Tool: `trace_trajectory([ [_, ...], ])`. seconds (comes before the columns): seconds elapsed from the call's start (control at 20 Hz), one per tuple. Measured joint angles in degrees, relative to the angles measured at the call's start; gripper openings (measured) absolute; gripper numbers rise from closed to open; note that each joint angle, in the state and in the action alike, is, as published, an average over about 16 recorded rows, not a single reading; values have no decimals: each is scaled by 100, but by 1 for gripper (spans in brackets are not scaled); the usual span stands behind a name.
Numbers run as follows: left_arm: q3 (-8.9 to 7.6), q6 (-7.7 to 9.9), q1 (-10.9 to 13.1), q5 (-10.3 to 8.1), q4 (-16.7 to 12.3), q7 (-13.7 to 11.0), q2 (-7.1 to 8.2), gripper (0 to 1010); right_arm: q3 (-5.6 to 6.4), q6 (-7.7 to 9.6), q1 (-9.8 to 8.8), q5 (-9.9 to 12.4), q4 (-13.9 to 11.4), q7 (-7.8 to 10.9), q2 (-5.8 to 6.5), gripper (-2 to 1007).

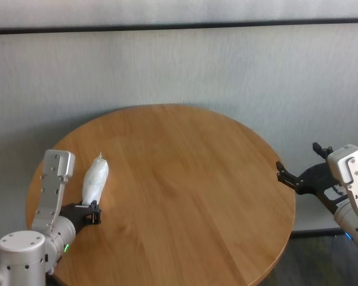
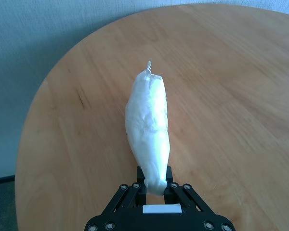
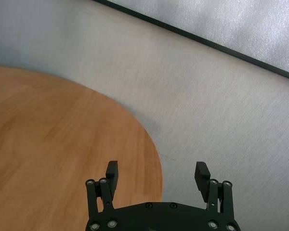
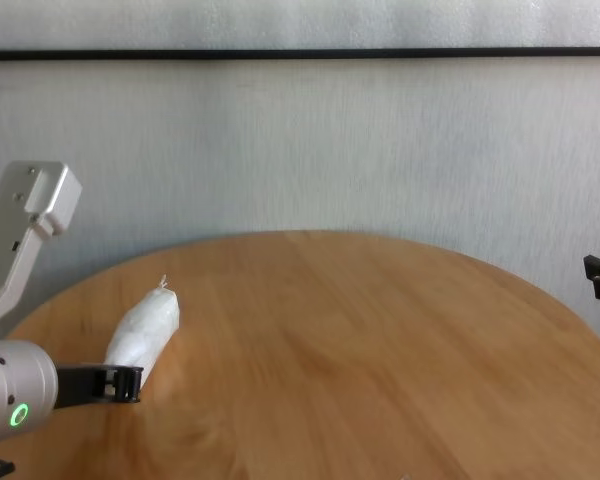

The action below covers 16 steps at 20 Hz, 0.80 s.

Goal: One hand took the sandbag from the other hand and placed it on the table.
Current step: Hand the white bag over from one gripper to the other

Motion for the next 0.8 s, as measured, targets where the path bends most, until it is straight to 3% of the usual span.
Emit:
trace_trajectory([
  [0.8, 23, -16, -47, 21, 53, -65, -15, 204, 0, 0, 0, 0, 0, 0, 0, 1002],
])
